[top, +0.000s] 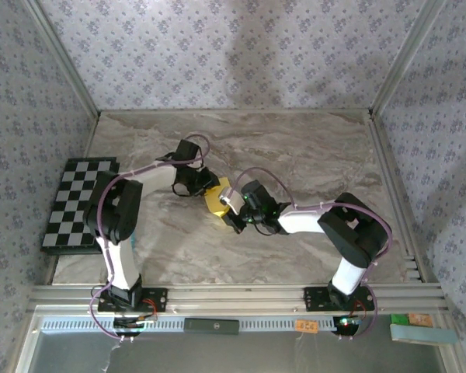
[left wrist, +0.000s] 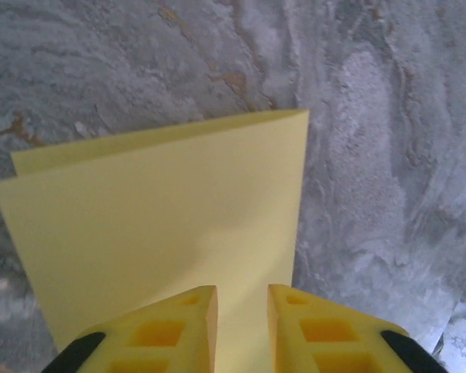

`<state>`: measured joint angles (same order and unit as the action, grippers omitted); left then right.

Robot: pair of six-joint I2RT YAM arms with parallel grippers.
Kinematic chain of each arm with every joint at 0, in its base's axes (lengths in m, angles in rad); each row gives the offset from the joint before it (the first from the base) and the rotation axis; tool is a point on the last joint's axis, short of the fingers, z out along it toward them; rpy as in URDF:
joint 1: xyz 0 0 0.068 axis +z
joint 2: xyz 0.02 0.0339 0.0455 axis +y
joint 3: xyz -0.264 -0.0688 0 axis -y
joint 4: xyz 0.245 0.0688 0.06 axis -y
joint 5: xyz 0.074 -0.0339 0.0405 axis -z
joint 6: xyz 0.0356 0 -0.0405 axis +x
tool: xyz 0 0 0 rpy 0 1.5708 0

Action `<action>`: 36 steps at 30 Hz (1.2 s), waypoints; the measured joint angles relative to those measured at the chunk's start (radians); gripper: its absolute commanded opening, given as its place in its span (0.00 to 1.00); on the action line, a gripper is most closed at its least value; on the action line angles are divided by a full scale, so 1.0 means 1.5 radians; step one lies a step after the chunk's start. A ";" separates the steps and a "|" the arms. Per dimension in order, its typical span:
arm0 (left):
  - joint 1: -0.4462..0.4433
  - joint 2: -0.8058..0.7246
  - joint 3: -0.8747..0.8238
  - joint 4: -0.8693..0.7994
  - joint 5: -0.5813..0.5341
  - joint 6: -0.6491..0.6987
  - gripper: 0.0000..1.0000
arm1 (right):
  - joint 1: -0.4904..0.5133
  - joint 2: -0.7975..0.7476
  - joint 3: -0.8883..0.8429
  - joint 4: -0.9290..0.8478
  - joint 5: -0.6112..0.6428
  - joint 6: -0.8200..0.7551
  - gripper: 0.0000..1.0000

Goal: Fold a paper plane with a square sheet of paper (pick it up from the middle)

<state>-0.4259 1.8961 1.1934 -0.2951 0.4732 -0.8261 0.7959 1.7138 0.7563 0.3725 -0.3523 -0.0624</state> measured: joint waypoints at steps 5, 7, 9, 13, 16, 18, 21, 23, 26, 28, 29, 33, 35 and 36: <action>-0.004 0.045 0.034 -0.032 -0.008 0.026 0.15 | -0.014 0.010 0.022 -0.008 -0.024 0.048 0.00; -0.006 0.056 0.043 -0.045 -0.012 0.035 0.14 | -0.019 0.013 0.027 -0.012 -0.031 0.065 0.00; -0.009 0.066 0.050 -0.055 -0.014 0.043 0.13 | -0.023 0.017 0.031 -0.016 -0.035 0.078 0.00; -0.014 0.077 0.066 -0.071 -0.015 0.057 0.09 | -0.029 0.026 0.039 -0.034 -0.037 0.102 0.00; -0.018 0.082 0.072 -0.076 -0.015 0.065 0.09 | -0.034 0.038 0.055 -0.055 -0.037 0.115 0.00; -0.019 0.082 0.073 -0.078 -0.014 0.070 0.08 | -0.037 0.046 0.066 -0.070 -0.036 0.124 0.00; -0.019 0.084 0.076 -0.081 -0.014 0.075 0.07 | -0.042 0.055 0.079 -0.088 -0.031 0.137 0.00; -0.019 0.085 0.078 -0.083 -0.014 0.075 0.07 | -0.043 0.060 0.089 -0.108 -0.024 0.144 0.00; -0.019 0.085 0.078 -0.083 -0.014 0.075 0.07 | -0.045 0.070 0.111 -0.140 -0.012 0.155 0.00; -0.019 0.085 0.078 -0.083 -0.014 0.075 0.07 | -0.045 0.079 0.129 -0.163 -0.002 0.163 0.00; -0.019 0.085 0.078 -0.083 -0.014 0.076 0.07 | -0.045 0.083 0.136 -0.172 0.002 0.167 0.00; -0.019 0.085 0.078 -0.083 -0.013 0.080 0.07 | -0.048 0.100 0.162 -0.213 0.018 0.188 0.00; -0.019 0.085 0.078 -0.083 -0.014 0.080 0.07 | -0.051 0.104 0.167 -0.227 0.024 0.195 0.00; -0.019 0.085 0.078 -0.083 -0.014 0.080 0.07 | -0.052 0.104 0.167 -0.232 0.026 0.199 0.00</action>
<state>-0.4549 2.0239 1.3106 -0.4198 0.4526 -0.7067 0.7177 1.8694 1.0069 0.0246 -0.3126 0.2363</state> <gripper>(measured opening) 0.069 0.050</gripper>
